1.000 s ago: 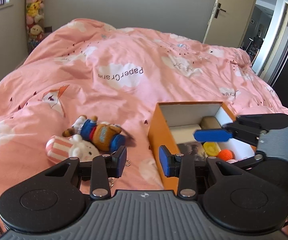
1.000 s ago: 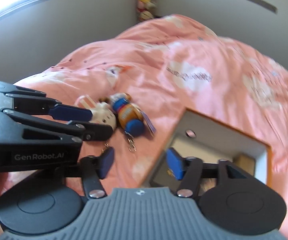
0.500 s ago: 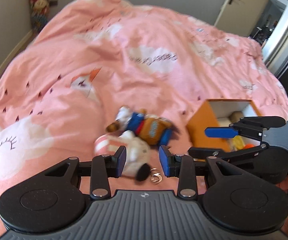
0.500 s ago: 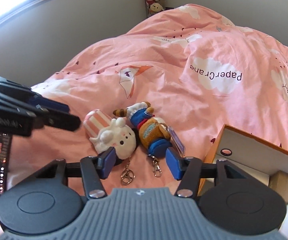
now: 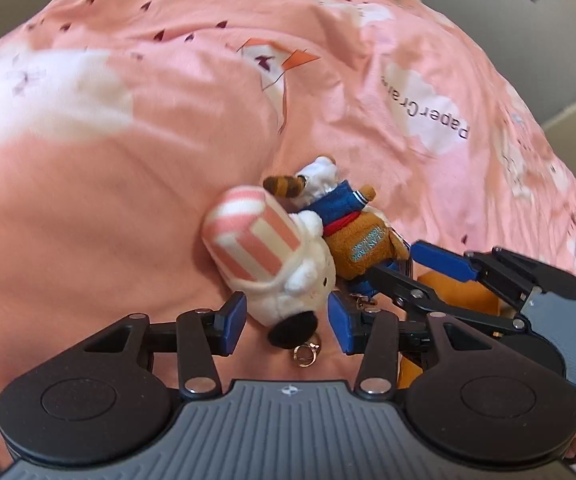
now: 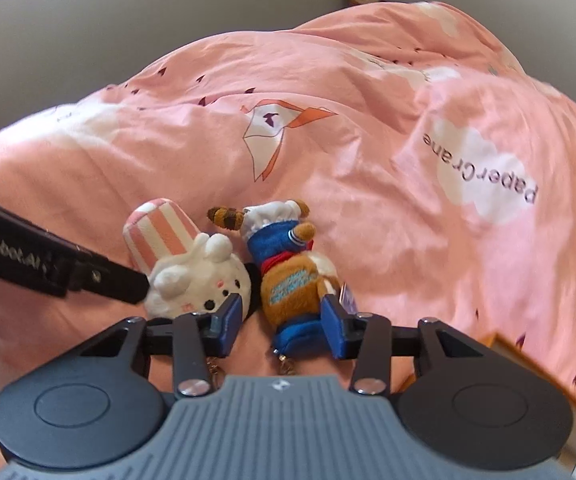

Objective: Organize objects
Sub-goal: 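Move both grippers to the striped-hat plush and the dog plush, then grasp the striped-hat plush with the left gripper while the right gripper grasps the dog plush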

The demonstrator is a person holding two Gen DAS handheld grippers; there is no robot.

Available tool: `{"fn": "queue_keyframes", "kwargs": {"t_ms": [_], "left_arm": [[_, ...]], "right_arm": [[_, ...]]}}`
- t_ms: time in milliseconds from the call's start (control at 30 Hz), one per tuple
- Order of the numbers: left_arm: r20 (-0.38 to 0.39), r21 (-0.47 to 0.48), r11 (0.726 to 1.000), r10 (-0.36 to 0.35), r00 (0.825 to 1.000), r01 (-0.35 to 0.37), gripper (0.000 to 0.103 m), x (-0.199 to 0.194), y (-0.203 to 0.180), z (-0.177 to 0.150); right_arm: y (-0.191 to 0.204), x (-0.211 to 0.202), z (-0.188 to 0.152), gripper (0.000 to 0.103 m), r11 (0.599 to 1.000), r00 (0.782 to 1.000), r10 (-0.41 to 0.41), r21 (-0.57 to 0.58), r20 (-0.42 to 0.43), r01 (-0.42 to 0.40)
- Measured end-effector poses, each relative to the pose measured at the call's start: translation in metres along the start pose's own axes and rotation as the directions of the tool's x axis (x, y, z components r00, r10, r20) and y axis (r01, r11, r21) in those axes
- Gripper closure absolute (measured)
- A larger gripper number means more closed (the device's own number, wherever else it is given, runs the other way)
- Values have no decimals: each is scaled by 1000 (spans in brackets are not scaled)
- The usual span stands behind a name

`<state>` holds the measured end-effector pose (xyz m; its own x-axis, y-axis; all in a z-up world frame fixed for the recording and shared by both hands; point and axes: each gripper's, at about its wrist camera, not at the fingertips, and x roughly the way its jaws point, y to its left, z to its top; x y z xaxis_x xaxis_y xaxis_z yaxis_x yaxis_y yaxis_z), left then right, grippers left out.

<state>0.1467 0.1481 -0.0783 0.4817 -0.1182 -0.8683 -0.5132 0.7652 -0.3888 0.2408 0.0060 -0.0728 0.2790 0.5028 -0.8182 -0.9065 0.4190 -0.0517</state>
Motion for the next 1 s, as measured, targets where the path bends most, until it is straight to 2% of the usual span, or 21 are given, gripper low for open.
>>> {"fn": "queue_keyframes", "kwargs": {"t_ms": [167,300,767,1000], "left_arm": [[96,-60,996,70,993,-64,49,17,0,-12],[105,-98,995,45,993,-35,41,30,5,-19],[152,-185,982,-8,988,36,39,38,13,-18],[156,-219,974,-25,987,59,39,40,16,-16]], "right_arm": [[-1,18,7,58,990,1000,-8,-143,-23,5],[-7,34,12,58,982,998,-6,-191,-55,-4],[-28,62,19,52,993,983,102,-35,-154,-108],[-25,66,20,53,996,983,83,-12,-164,-86]]}}
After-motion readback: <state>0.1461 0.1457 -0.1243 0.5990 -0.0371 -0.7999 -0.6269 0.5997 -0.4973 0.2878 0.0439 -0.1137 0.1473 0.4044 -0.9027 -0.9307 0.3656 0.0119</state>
